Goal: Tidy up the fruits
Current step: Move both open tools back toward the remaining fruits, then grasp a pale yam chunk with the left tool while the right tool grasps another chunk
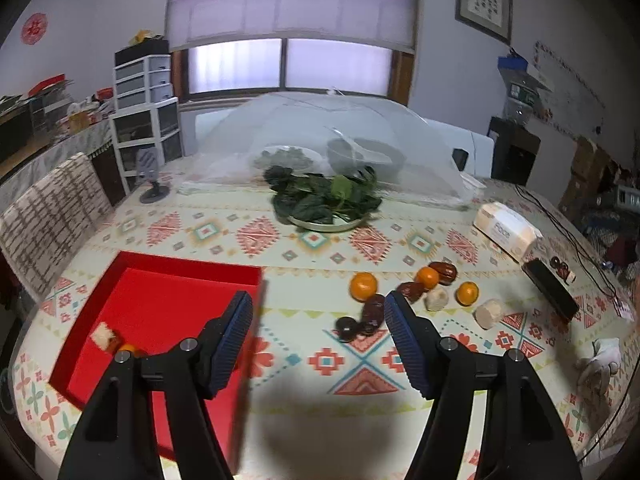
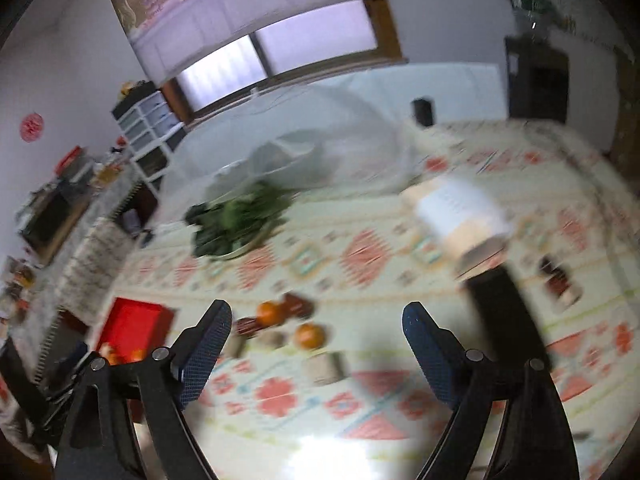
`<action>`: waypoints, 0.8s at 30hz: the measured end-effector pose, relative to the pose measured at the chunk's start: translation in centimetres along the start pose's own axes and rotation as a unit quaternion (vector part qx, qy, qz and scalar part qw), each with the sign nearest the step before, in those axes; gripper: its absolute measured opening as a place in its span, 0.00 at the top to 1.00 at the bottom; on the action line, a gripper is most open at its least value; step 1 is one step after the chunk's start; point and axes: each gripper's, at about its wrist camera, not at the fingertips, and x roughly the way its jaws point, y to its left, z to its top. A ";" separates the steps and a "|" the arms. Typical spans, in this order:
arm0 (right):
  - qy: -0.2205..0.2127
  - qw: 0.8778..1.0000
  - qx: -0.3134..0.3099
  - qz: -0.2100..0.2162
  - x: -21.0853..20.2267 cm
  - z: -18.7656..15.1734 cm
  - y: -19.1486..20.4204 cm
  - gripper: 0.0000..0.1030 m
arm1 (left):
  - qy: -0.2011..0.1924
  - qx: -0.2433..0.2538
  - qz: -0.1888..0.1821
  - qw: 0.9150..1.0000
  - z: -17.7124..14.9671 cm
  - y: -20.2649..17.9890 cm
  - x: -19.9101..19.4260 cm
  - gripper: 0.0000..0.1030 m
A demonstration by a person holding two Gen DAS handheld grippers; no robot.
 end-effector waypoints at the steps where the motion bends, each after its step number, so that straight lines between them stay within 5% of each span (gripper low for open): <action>1: -0.007 1.000 -0.013 -0.015 -0.3 0.4 -0.1 0.11 | 0.004 0.001 -0.001 1.000 0.0 -0.3 0.4 0.34; 4: -0.017 0.999 -0.042 -0.024 -0.4 0.3 -0.1 0.08 | 0.021 0.001 -0.009 1.000 -0.3 -1.2 2.0 0.34; 18: 0.068 0.994 -0.047 0.073 9.0 -8.6 1.1 0.08 | 0.087 0.032 -0.047 0.995 -2.5 -4.8 8.2 0.34; 24: 0.067 0.995 -0.036 0.057 10.3 -9.7 1.5 0.08 | 0.097 0.060 -0.080 0.990 -2.5 -7.4 10.5 0.34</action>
